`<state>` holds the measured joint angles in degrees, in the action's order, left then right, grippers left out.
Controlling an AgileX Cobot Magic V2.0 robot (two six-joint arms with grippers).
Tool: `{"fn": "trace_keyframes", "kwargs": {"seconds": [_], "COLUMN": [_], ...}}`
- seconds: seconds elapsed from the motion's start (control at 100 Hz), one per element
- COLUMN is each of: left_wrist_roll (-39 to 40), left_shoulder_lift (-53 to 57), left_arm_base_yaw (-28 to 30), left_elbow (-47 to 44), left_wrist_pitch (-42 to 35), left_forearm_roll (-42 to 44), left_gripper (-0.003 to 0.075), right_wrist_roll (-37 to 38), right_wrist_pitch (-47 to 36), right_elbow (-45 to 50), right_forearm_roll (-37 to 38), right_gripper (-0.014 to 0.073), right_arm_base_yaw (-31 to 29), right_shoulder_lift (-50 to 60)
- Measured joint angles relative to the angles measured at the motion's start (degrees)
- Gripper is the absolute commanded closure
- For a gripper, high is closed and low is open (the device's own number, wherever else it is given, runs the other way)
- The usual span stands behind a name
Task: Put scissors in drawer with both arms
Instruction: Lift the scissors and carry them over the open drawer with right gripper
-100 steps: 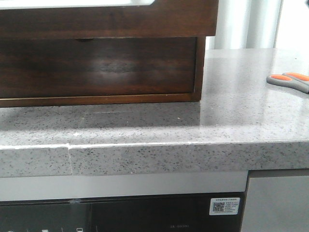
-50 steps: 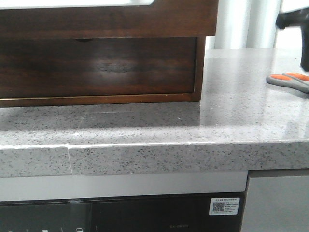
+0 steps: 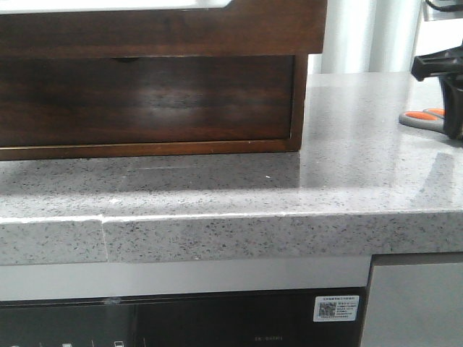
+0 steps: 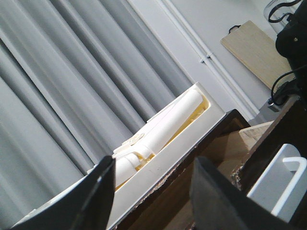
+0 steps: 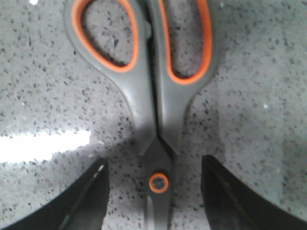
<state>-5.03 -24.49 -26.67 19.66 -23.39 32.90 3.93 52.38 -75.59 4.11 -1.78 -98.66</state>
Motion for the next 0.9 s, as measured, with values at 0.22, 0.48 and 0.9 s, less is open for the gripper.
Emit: {"fn": "trace_keyframes", "kwargs": {"seconds": [0.22, 0.48, 0.9], "left_wrist_roll": [0.0, 0.0, 0.0], "left_shoulder_lift": [0.0, 0.0, 0.0], "left_arm_base_yaw": [0.0, 0.0, 0.0], "left_elbow": [0.0, 0.0, 0.0], "left_wrist_pitch": [0.11, 0.11, 0.11], "left_forearm_roll": [-0.1, -0.1, -0.1], "left_gripper": [0.0404, 0.0404, 0.0404], "right_wrist_roll": [0.0, 0.0, -0.16], "right_wrist_pitch": [-0.59, -0.94, -1.72], "right_elbow": [-0.31, -0.59, -0.72], "right_forearm_roll": [0.04, -0.15, 0.05], "right_gripper": [0.025, 0.0471, 0.0717], "right_arm_base_yaw": [0.0, 0.0, 0.0], "right_shoulder_lift": [-1.6, -1.95, -1.89]}}
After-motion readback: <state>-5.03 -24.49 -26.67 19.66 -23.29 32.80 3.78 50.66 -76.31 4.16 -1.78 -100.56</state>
